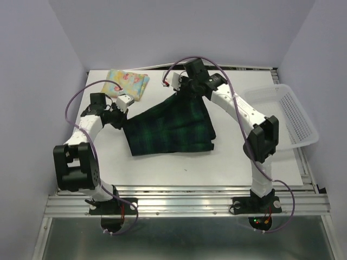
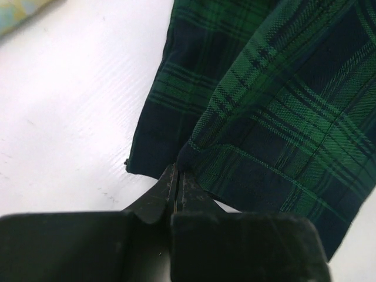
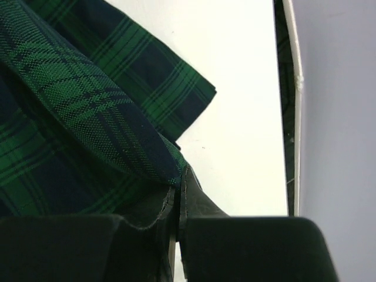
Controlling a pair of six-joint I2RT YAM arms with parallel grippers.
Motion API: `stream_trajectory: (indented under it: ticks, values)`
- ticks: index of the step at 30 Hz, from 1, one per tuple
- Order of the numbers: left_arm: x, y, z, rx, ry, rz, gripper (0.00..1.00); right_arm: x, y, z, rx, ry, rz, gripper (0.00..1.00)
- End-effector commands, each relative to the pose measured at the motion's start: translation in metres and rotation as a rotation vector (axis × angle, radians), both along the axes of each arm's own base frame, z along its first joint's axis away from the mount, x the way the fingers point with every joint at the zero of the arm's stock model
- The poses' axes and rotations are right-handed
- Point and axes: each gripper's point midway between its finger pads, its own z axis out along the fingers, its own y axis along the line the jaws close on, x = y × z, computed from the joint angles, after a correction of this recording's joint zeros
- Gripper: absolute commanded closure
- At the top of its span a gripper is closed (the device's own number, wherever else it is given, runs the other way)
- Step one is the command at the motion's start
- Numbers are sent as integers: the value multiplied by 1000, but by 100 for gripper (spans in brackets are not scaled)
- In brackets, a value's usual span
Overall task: Fold and stack the skirts
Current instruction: Fold the skirt
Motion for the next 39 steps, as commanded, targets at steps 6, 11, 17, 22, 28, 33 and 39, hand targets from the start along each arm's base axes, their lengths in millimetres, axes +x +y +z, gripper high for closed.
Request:
stream_trajectory:
  ticks: [6,11,17,22,28,33,39]
  values:
    - [24,27,-51,61,154,170,100,60,36,-42,31,-48,54,99]
    - [19,38,-66,88,182,191,100,77,28,-99,-14,-1,9,99]
    - [16,38,-58,90,163,190,100,102,21,-118,8,-45,-109,83]
    - [29,37,-46,68,149,206,89,115,10,-91,41,-113,-234,0]
    - [50,37,-3,52,51,223,59,97,-16,7,127,-212,-345,0]
    - [58,36,11,45,56,208,55,40,-22,29,214,-10,-348,0]
    - [52,19,-10,-26,145,128,54,-53,-12,-23,253,464,-320,3]
